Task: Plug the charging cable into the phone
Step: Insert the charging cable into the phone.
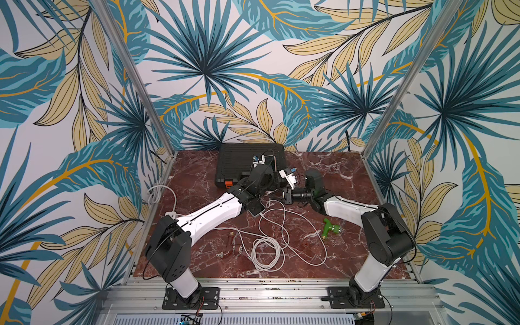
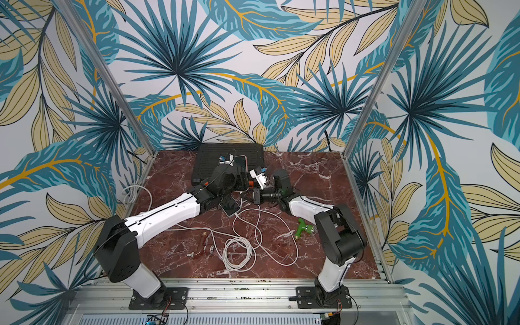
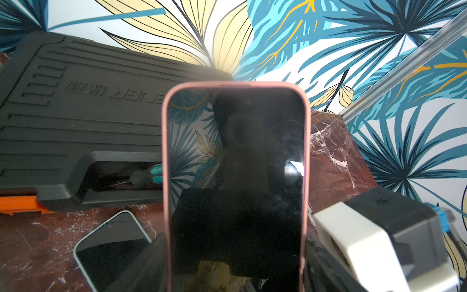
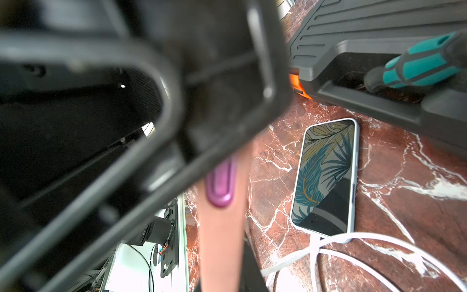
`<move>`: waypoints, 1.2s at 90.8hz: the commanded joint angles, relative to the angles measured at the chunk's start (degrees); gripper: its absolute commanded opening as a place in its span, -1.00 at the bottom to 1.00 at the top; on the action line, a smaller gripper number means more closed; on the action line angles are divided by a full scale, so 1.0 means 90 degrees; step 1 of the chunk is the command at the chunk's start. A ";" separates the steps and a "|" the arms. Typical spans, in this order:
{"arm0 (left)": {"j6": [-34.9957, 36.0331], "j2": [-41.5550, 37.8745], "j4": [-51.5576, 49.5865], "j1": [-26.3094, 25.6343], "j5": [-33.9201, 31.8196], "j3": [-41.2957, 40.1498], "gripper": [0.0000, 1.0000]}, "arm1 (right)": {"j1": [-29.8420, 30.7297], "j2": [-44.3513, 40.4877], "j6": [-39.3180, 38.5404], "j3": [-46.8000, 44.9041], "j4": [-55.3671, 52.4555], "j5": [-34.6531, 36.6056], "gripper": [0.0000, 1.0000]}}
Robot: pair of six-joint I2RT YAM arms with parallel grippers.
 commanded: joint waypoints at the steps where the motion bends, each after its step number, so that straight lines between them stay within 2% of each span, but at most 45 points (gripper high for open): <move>1: 0.0256 0.0054 -0.1207 -0.0213 0.0510 -0.0290 -0.43 | -0.0280 -0.0353 -0.0100 0.0332 0.0949 0.0600 -1.00; 48: 0.0403 0.0265 -0.1536 -0.0237 0.0773 -0.0407 -0.46 | -0.0412 -0.0367 -0.0051 0.0292 0.1355 0.0589 -1.00; 67: 0.0511 0.0361 -0.1696 -0.0254 0.0786 -0.0322 -0.47 | -0.0454 -0.0416 -0.0152 0.0240 0.1323 0.0583 -0.90; 80: 0.0513 0.0385 -0.1702 -0.0259 0.0727 -0.0232 -0.45 | -0.0464 -0.0426 -0.0292 0.0240 0.1197 0.0438 -0.73; 92: 0.0572 0.0489 -0.1786 -0.0250 0.0669 0.0041 -0.38 | -0.0461 -0.0494 -0.0778 0.0274 0.0595 0.0197 -0.39; 109: 0.0647 0.0673 -0.1900 -0.0132 0.0626 0.0433 -0.30 | -0.0475 -0.0929 -0.1610 -0.0059 -0.0511 0.0228 -0.06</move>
